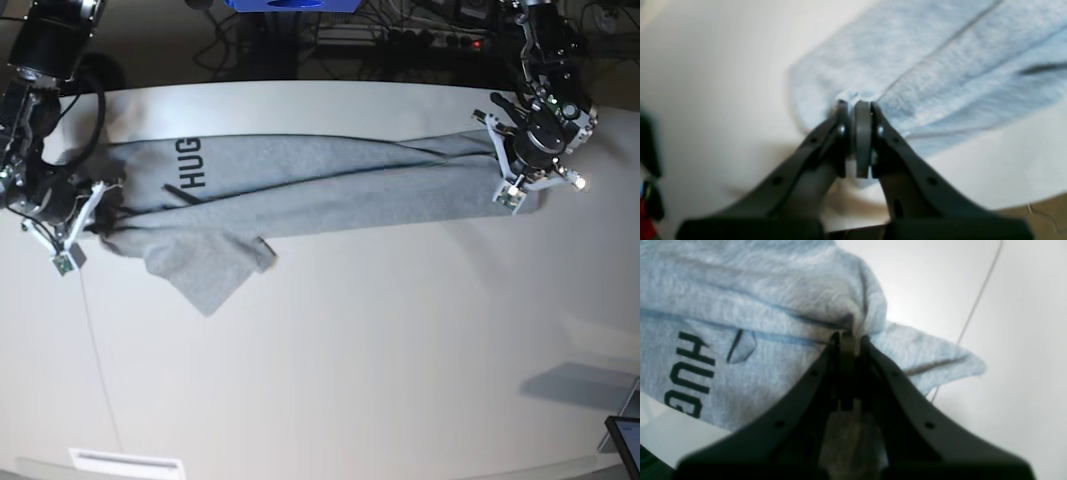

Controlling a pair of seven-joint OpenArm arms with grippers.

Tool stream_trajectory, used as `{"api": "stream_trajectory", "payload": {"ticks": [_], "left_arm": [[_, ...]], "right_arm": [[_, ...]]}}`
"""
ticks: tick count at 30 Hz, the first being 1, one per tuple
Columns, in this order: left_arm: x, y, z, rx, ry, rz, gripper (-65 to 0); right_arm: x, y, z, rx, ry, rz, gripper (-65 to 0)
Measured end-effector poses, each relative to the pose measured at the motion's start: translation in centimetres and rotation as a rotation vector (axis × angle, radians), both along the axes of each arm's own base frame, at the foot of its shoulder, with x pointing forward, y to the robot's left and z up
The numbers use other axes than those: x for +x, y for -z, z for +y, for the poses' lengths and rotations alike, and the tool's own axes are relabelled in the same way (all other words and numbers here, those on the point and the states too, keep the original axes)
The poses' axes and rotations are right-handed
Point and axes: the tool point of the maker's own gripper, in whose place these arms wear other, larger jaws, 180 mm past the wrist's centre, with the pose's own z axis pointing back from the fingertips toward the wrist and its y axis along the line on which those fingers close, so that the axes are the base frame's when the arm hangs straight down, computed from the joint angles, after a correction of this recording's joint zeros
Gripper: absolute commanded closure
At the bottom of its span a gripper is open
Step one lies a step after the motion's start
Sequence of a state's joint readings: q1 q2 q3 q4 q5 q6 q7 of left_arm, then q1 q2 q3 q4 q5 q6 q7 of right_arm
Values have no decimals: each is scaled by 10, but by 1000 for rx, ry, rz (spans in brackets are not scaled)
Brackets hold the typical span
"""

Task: Fold the T-shirt properly
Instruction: 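Lift the hem and fold it toward the collar with both grippers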

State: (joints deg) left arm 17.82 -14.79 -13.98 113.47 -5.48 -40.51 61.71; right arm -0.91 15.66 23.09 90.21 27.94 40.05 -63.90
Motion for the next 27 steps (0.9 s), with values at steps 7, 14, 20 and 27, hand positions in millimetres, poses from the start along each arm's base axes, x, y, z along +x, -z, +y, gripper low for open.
{"api": "stream_trajectory", "payload": {"ticks": [7,14,20,27], "left_arm": [[0,2,2,63,23,20,0],[-3,8,3,164,61,55,0],[-3,10,1,239,98,78,-7],[10,-1,11,324,93,54,-368]], "right_arm": [[-10,8,-3,-6,19,40,0],[-13,10,-1,1,15,47,-1],[-13,10,-1,1,15,47,-4],[-13,10,-3,-3,20,46,-305]]}}
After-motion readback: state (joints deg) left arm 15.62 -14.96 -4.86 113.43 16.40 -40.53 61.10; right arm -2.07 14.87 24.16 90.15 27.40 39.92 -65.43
